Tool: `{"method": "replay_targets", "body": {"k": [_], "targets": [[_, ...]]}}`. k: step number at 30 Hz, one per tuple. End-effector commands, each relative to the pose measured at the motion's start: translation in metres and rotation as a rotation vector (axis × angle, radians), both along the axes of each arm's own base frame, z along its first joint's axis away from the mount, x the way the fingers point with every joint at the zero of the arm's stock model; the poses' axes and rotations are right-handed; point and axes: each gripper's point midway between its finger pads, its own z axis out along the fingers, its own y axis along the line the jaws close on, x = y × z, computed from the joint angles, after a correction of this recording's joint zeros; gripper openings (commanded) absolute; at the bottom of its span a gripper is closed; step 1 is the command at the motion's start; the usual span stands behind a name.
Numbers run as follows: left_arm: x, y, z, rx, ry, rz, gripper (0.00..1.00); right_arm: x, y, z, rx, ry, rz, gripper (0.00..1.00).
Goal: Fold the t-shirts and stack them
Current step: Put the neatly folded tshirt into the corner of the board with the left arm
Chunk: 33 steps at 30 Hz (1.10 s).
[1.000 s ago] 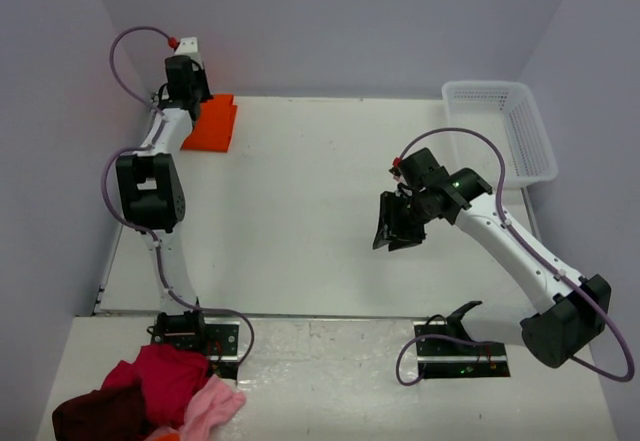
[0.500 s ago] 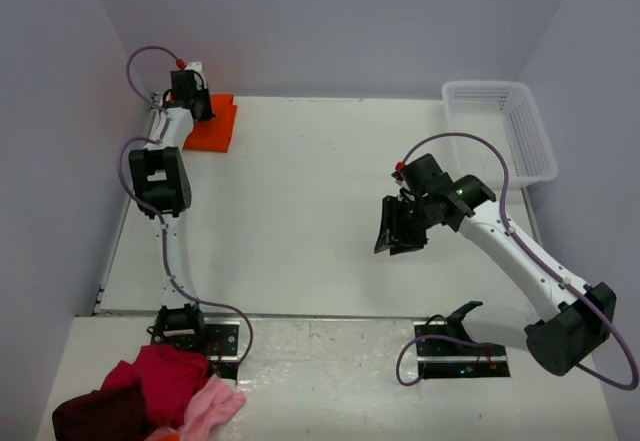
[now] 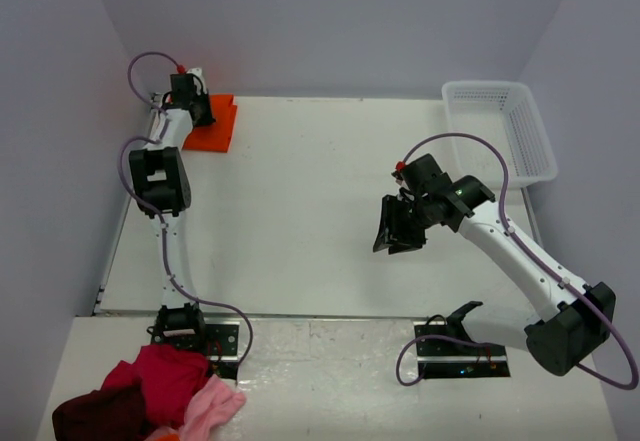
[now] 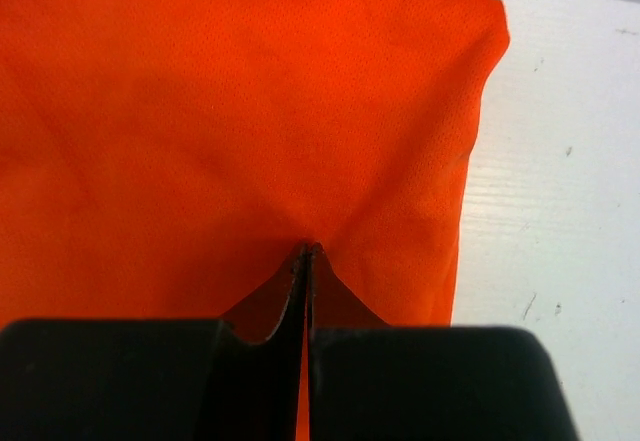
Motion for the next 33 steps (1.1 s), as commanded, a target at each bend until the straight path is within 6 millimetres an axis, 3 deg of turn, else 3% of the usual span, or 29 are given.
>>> {"method": "replay_targets", "body": {"k": [1, 10, 26, 31, 33], "targets": [[-0.002, 0.008, -0.009, -0.019, 0.025, 0.023, 0.00, 0.000, 0.003, 0.007, 0.031, -0.021, -0.012, 0.44], [-0.007, 0.023, -0.032, 0.005, 0.058, 0.063, 0.00, -0.005, 0.001, 0.002, 0.025, -0.002, -0.030, 0.43], [0.008, 0.047, -0.032, 0.000, 0.004, 0.068, 0.01, -0.006, 0.005, -0.006, 0.010, 0.028, -0.022, 0.43], [0.007, 0.047, -0.025, 0.006, -0.010, 0.062, 0.04, -0.006, 0.008, -0.007, 0.010, 0.035, -0.016, 0.43], [0.005, 0.044, -0.018, 0.003, -0.029, 0.054, 0.13, -0.006, 0.009, -0.007, 0.016, 0.035, -0.016, 0.43]]}}
